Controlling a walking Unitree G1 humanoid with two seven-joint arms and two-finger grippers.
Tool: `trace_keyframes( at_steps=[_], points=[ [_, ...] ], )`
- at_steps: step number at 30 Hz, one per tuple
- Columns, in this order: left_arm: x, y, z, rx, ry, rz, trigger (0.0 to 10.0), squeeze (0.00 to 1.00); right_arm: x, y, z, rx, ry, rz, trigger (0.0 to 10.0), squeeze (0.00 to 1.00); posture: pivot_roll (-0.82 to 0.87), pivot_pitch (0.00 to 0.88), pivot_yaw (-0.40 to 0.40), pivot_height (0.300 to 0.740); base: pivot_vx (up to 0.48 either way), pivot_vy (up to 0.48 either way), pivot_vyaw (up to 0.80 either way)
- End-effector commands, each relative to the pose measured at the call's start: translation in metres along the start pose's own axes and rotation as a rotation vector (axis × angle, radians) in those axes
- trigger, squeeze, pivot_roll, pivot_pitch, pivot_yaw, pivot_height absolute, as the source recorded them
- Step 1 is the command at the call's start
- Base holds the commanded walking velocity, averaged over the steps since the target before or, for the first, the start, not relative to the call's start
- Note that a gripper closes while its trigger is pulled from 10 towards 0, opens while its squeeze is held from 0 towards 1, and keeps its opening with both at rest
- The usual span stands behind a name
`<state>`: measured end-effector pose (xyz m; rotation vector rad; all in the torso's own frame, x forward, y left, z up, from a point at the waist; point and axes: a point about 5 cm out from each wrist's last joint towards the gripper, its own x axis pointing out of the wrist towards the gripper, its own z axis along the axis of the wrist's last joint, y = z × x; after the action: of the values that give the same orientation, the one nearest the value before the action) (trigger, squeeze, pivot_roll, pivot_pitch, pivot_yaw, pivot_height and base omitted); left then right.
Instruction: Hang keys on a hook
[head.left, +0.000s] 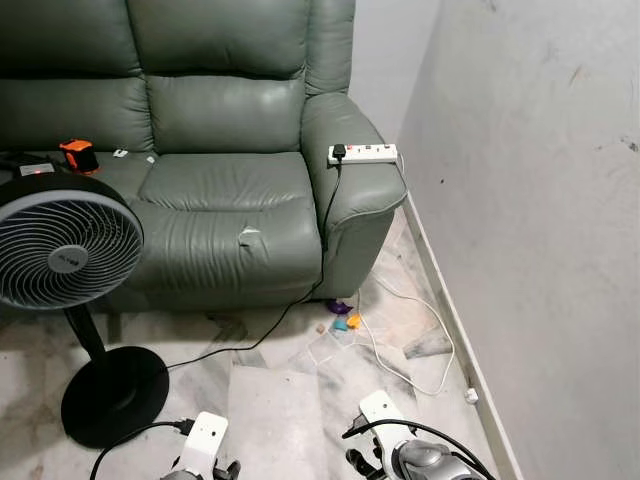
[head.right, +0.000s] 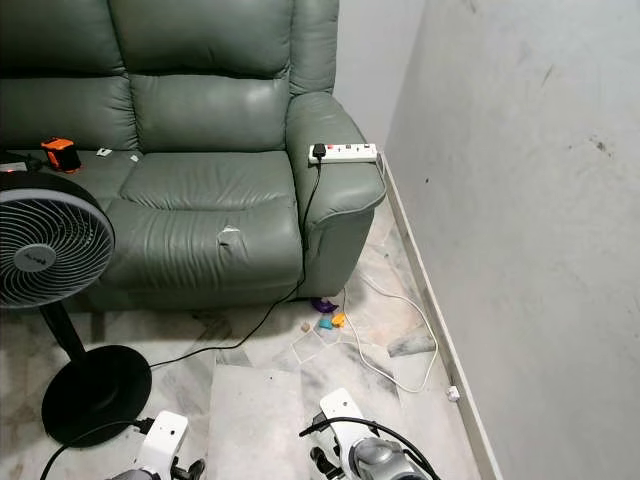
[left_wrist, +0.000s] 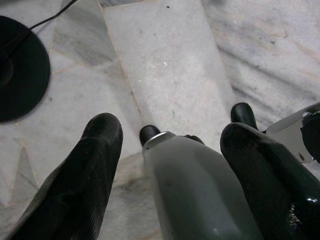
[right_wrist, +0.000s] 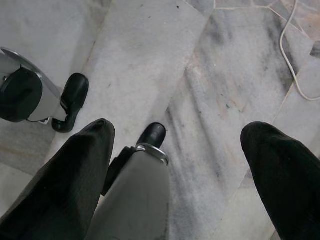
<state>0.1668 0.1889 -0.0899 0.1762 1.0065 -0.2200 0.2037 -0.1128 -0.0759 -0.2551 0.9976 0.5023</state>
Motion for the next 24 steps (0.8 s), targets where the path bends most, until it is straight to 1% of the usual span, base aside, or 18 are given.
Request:
trace_keyframes(
  at_steps=[1,9,24],
  points=[
    [-0.0007,-0.0007,-0.0046,0.006,0.018,-0.004,10.0,0.00,-0.0005,-0.0013,-0.0039,0.013,0.015,-0.008,10.0,0.00,0.07,0.059,-0.079,0.740,0.000,0.000,-0.79],
    [-0.0012,0.0005,-0.0061,0.005,0.024,-0.007,10.0,0.00,-0.0001,0.0006,-0.0041,0.021,0.014,-0.008,10.0,0.00,0.07,0.061,-0.073,0.740,0.000,0.000,-0.79],
    [-0.0026,0.0035,-0.0109,-0.010,0.034,0.019,10.0,0.00,0.0005,0.0042,-0.0061,0.030,0.018,-0.003,10.0,0.00,0.07,0.067,-0.069,0.740,0.000,0.000,-0.79]
  ],
)
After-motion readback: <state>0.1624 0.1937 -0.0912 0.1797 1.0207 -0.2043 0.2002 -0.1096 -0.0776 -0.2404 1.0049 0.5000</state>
